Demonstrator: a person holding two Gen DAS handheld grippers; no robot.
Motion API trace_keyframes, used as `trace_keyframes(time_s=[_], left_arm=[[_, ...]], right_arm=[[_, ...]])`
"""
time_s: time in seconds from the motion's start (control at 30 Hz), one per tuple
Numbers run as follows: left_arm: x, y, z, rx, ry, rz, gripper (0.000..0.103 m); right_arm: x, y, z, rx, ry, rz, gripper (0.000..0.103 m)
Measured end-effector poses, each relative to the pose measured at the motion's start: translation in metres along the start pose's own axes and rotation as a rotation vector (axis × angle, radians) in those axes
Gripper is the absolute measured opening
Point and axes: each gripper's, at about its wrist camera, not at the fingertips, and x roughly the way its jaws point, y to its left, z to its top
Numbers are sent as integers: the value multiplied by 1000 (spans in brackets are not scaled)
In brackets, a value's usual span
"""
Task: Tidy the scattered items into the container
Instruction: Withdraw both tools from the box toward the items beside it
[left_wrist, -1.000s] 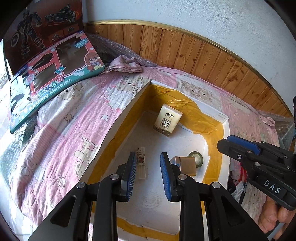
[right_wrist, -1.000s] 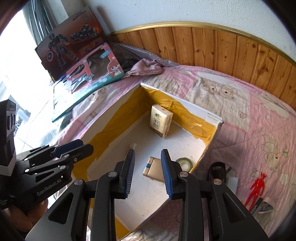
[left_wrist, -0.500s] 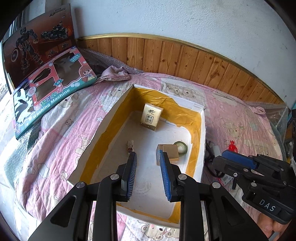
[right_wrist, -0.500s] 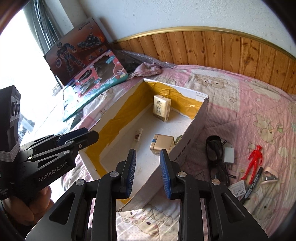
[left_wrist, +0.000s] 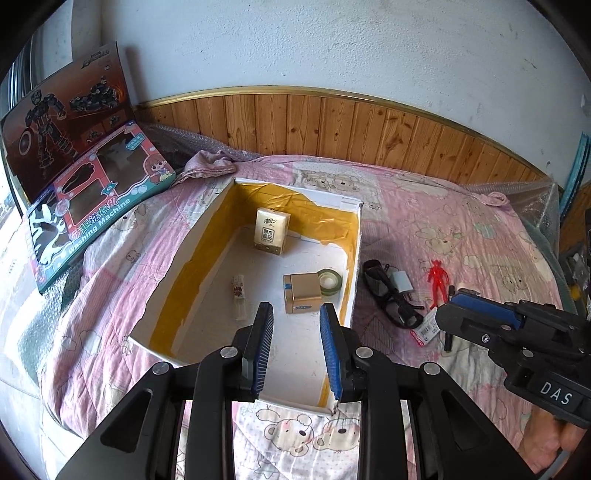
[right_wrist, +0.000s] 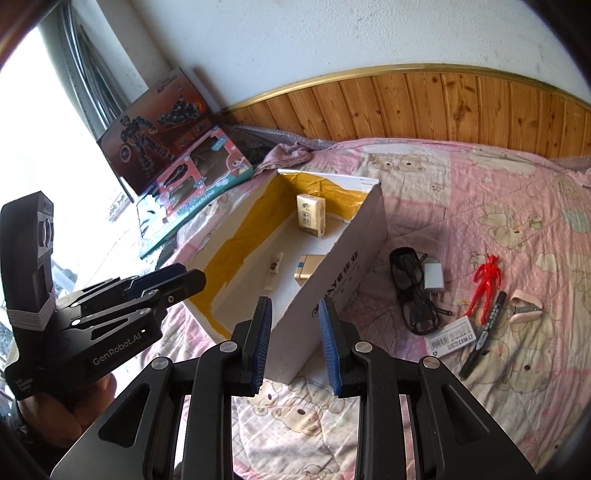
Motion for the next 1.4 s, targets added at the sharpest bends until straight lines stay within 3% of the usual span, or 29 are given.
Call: trace_keyframes(time_s=[0.67,1.4], left_arm=[[-18,-76,-32,127,5,-61,28],[17,-142,-52,195,101,-128,28]], right_arm=[[-58,-66,-75,200,-84,3,28],[-81,-145,-132,413,-109,-56,28]])
